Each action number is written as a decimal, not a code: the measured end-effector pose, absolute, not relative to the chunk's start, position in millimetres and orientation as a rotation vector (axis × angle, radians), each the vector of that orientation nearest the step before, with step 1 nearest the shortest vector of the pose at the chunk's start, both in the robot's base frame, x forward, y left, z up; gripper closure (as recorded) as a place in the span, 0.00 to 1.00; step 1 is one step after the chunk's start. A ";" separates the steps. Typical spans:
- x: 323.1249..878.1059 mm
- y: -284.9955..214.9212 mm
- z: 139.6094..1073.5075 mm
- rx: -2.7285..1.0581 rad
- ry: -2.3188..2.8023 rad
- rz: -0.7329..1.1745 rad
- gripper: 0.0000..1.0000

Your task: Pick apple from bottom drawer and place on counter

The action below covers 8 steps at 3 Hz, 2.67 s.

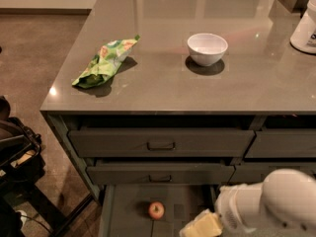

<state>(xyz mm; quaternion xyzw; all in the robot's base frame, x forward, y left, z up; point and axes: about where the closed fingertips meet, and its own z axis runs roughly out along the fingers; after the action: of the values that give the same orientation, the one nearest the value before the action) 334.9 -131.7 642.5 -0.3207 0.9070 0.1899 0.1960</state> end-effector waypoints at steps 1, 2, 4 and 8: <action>340.5 -126.1 632.7 -0.871 2.514 0.507 0.00; 341.7 -127.9 636.3 -0.874 2.514 0.502 0.00; 360.2 -98.3 631.6 -0.763 2.284 0.742 0.00; 355.3 -57.2 547.3 -0.751 2.011 0.807 0.00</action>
Offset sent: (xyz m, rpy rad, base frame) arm 0.0035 0.0069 -0.0117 0.0040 -0.0302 -0.0196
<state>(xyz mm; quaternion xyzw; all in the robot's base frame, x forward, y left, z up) 355.3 -57.2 547.3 -0.2984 0.7992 0.3206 0.4115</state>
